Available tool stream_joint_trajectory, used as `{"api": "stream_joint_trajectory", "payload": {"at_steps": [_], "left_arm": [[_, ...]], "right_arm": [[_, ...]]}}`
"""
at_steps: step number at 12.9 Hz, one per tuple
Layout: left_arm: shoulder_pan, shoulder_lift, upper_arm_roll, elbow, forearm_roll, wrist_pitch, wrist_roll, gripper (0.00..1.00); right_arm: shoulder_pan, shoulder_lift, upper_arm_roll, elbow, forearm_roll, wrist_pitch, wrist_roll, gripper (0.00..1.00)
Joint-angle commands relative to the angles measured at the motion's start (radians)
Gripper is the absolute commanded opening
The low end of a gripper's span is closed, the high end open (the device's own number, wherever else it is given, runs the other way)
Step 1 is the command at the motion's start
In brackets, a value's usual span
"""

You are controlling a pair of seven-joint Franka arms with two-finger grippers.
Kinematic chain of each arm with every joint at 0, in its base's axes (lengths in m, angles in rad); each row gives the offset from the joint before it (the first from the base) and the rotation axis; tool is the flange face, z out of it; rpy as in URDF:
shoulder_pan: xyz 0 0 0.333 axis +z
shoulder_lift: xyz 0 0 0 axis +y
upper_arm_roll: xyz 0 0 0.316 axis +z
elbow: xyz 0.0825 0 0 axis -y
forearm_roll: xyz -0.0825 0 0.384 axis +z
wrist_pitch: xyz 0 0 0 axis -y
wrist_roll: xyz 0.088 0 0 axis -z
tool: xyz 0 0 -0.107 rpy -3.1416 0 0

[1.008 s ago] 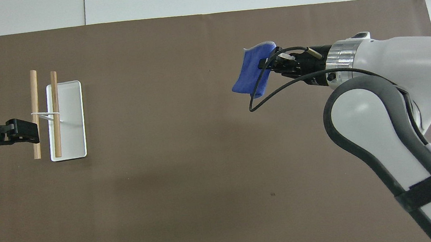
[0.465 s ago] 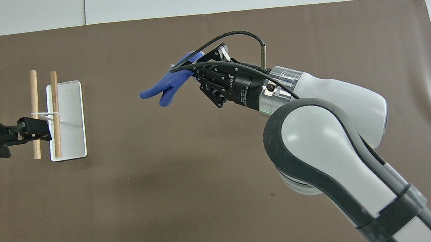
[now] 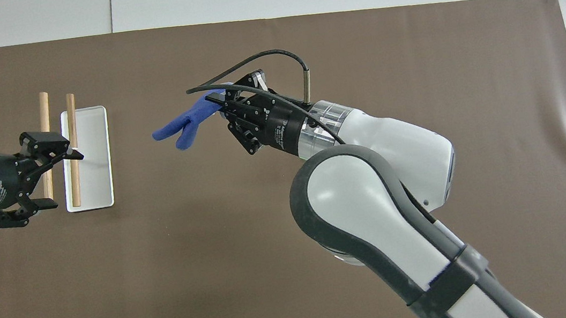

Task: Right arm passes towel to left arm to hang
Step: 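Carry the towel toward the rack while the left gripper reaches out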

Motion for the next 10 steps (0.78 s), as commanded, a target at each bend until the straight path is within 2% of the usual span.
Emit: {"api": "stream_joint_trajectory", "payload": {"at_steps": [1, 5, 10], "left_arm": [[-0.011, -0.034, -0.005, -0.058, -0.056, 0.09, -0.165, 1.0], [-0.008, -0.052, -0.098, -0.143, -0.065, 0.275, -0.424, 1.0], [-0.009, -0.034, -0.172, -0.147, -0.067, 0.415, -0.533, 1.0]], "right_arm": [[0.006, 0.023, -0.001, 0.033, 0.102, 0.009, 0.003, 0.0], [0.059, 0.038, -0.001, 0.04, 0.168, 0.096, 0.005, 0.0], [0.076, 0.038, -0.001, 0.042, 0.156, 0.104, -0.007, 0.0]]}}
